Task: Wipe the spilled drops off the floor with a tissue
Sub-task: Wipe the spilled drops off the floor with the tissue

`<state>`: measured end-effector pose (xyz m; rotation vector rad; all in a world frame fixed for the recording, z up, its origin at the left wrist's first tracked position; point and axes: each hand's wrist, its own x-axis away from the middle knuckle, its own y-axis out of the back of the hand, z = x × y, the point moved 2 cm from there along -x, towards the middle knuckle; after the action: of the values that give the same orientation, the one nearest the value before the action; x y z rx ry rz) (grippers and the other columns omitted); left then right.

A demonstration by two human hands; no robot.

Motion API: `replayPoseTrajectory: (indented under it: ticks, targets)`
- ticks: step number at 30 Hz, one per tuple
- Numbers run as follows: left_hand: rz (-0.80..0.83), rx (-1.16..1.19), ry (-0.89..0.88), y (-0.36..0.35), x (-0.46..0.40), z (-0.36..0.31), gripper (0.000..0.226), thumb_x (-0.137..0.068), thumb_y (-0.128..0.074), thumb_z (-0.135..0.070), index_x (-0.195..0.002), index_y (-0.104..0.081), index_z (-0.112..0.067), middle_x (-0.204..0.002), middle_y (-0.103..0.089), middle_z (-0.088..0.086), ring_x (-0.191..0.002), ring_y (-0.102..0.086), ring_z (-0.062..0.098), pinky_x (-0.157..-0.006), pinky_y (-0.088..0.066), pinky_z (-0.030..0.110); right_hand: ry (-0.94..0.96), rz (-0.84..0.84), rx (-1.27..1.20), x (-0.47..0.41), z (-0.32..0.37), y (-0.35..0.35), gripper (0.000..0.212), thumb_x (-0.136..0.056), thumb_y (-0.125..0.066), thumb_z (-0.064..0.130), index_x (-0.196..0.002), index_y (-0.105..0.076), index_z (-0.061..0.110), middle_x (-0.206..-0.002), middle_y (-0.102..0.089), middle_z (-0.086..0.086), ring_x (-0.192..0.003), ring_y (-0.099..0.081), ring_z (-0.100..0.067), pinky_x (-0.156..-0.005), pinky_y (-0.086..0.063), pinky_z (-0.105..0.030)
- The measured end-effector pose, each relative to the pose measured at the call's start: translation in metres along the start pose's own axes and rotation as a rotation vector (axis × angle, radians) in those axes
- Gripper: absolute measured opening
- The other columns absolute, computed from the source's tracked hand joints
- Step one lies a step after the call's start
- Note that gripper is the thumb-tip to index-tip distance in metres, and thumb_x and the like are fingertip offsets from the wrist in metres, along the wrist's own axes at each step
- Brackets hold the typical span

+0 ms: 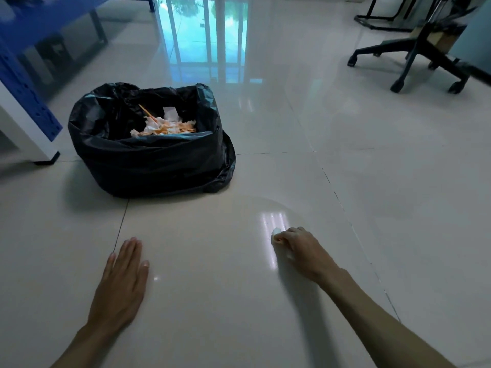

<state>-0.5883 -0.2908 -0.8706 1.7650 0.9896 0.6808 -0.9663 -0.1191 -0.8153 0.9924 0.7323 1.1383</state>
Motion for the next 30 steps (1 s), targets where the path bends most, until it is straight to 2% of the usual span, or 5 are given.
replayPoseTrajectory:
  ticks: [6,12,21,24,30]
  targets:
    - [-0.017,0.001,0.011,0.001,0.000,-0.003,0.072,-0.095,0.000,-0.059,-0.156,-0.003,-0.021,-0.165,-0.002,-0.009,-0.150,0.005,-0.002,-0.125,-0.001,0.035,0.024,0.133,-0.079,0.011,-0.013,0.001,0.046,-0.089,-0.054,0.000,-0.126,-0.061,0.027,-0.113,-0.062,0.009,-0.098,-0.052,-0.017,-0.080,-0.043,-0.024]
    - [-0.013,-0.004,0.014,0.001,0.000,-0.003,0.072,-0.095,0.001,-0.060,-0.156,-0.002,-0.021,-0.165,-0.002,-0.010,-0.150,0.007,-0.003,-0.125,-0.001,0.035,-0.044,0.019,-0.142,-0.003,-0.009,0.004,0.036,-0.087,-0.058,-0.003,-0.104,-0.065,0.027,-0.086,-0.064,0.016,-0.076,-0.057,-0.002,-0.068,-0.051,-0.026]
    - [-0.027,0.013,0.025,0.003,0.000,-0.006,0.073,-0.095,-0.003,-0.060,-0.156,-0.007,-0.021,-0.165,-0.006,-0.010,-0.150,0.004,-0.004,-0.124,0.002,0.029,-0.089,-0.109,0.172,-0.022,0.010,-0.014,0.017,-0.083,-0.058,0.002,-0.073,-0.058,0.016,-0.074,-0.062,-0.002,-0.081,-0.057,-0.026,-0.060,-0.043,-0.035]
    - [-0.032,0.021,0.025,0.004,-0.001,-0.004,0.074,-0.095,-0.002,-0.062,-0.156,-0.007,-0.022,-0.165,-0.006,-0.011,-0.150,0.004,-0.004,-0.124,0.000,0.031,-0.049,-0.188,0.325,0.000,0.022,-0.027,0.022,-0.090,-0.056,0.023,-0.107,-0.069,0.014,-0.110,-0.072,-0.005,-0.109,-0.063,-0.030,-0.080,-0.050,-0.039]
    - [-0.040,0.047,0.036,0.004,-0.001,-0.006,0.073,-0.095,-0.002,-0.064,-0.156,-0.009,-0.024,-0.165,-0.008,-0.010,-0.149,0.003,-0.004,-0.125,-0.003,0.032,-0.198,-0.012,0.317,-0.008,0.017,-0.039,0.076,-0.097,-0.018,0.060,-0.155,-0.027,0.012,-0.162,-0.026,-0.010,-0.152,-0.016,-0.025,-0.118,-0.018,-0.047]
